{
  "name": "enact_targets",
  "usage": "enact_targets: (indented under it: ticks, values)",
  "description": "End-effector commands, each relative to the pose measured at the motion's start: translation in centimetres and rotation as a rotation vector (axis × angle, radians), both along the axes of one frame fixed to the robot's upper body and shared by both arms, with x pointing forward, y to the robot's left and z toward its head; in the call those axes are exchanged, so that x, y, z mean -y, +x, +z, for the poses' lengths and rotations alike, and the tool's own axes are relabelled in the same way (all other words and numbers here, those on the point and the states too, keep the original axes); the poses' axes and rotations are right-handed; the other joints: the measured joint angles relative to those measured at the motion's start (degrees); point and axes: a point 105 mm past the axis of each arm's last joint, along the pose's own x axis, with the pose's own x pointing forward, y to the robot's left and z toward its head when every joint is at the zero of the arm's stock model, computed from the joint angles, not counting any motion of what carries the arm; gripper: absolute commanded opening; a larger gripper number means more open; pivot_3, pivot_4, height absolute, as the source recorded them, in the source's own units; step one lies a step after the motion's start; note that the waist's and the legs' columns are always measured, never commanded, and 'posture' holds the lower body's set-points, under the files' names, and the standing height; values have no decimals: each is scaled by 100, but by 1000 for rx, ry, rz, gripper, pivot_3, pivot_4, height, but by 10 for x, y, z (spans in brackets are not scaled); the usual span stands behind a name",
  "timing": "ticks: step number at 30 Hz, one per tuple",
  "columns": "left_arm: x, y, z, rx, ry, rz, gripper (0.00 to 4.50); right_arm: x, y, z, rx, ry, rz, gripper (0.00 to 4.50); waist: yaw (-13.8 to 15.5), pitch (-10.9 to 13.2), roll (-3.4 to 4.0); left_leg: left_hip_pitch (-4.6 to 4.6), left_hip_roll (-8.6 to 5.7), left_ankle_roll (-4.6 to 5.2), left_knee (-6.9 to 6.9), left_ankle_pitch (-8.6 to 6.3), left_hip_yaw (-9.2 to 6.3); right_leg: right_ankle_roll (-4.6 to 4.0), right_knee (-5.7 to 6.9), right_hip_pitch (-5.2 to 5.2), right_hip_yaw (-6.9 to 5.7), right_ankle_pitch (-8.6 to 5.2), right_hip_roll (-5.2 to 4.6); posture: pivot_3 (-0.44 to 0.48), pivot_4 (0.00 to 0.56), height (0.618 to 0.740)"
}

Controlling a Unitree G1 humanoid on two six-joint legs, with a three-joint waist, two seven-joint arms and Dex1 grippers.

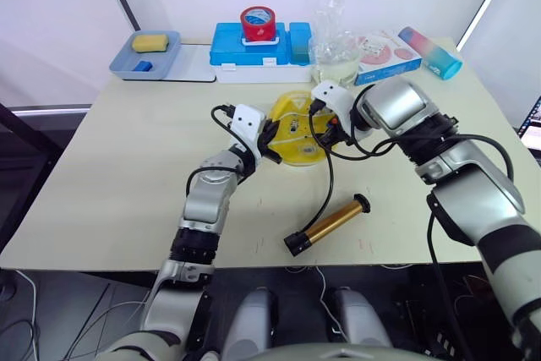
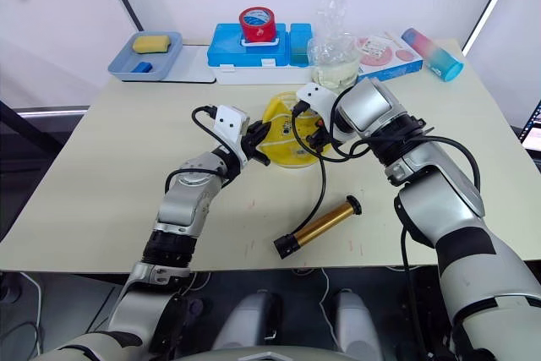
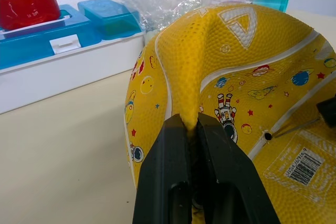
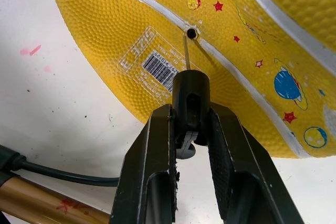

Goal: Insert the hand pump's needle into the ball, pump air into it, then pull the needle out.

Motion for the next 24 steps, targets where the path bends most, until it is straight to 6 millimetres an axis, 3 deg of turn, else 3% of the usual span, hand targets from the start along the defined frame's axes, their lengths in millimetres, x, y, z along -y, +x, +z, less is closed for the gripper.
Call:
enact_targets:
  ticks: [1, 24]
  values:
    - [9, -4, -8, -22, 10, -36, 97, -12, -2, 15, 62, 39, 69, 318, 0, 0, 0, 0, 0, 0, 0, 0, 0, 0, 0, 0, 0, 0, 0, 0, 150, 739]
    - [2, -3, -11, -38, -12, -6, 97, -2, 4, 7, 29, 15, -12, 318, 2, -1, 1, 9, 0, 0, 0, 0, 1, 0, 5, 5, 2, 0, 0, 0, 150, 739]
